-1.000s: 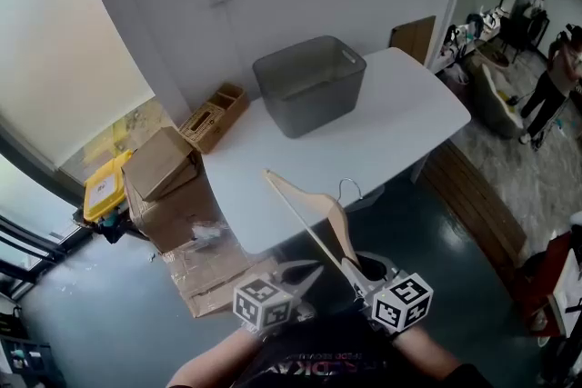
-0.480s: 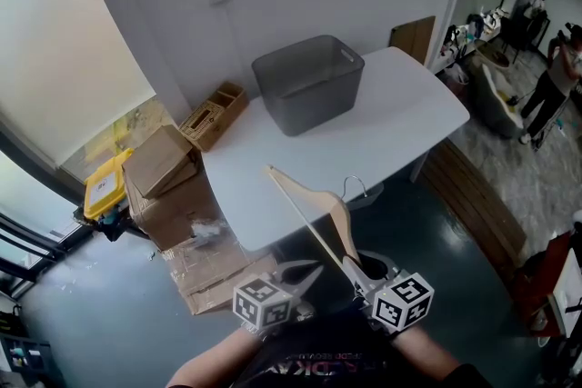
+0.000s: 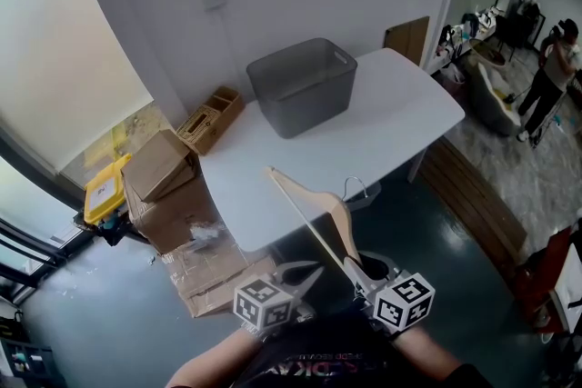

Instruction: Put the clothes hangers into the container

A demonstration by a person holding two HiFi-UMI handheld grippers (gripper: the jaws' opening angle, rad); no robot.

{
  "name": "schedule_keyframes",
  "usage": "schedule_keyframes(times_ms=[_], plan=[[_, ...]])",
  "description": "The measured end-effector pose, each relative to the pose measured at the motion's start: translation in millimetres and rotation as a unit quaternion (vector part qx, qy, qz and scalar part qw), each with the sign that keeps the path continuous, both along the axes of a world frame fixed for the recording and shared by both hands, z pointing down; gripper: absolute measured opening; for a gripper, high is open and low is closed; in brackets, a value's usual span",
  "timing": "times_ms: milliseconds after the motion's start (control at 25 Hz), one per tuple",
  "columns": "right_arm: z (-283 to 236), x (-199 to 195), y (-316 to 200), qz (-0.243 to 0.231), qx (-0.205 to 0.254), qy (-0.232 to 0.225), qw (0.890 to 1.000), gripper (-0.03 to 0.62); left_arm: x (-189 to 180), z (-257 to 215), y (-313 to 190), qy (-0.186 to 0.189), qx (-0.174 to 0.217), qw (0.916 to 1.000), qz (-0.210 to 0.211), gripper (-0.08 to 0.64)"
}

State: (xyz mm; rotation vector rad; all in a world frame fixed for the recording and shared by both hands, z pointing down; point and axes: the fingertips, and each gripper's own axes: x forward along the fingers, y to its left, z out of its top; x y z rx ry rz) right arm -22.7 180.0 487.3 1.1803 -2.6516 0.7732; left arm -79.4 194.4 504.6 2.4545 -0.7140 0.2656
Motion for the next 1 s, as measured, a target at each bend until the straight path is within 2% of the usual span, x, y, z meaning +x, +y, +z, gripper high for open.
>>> schedule_keyframes(times_ms=[720, 1000], plan=[[-4, 28, -14, 0.016, 0.003, -0.005, 1.0, 0.054, 19, 4, -8, -0.006, 0.001, 1.0, 0.006, 0.003], [-8, 48, -32, 0.012, 0.007, -0.003, 1.0, 0.054, 41, 0, -24, -0.004, -0.002, 1.0, 0.003, 0.003]])
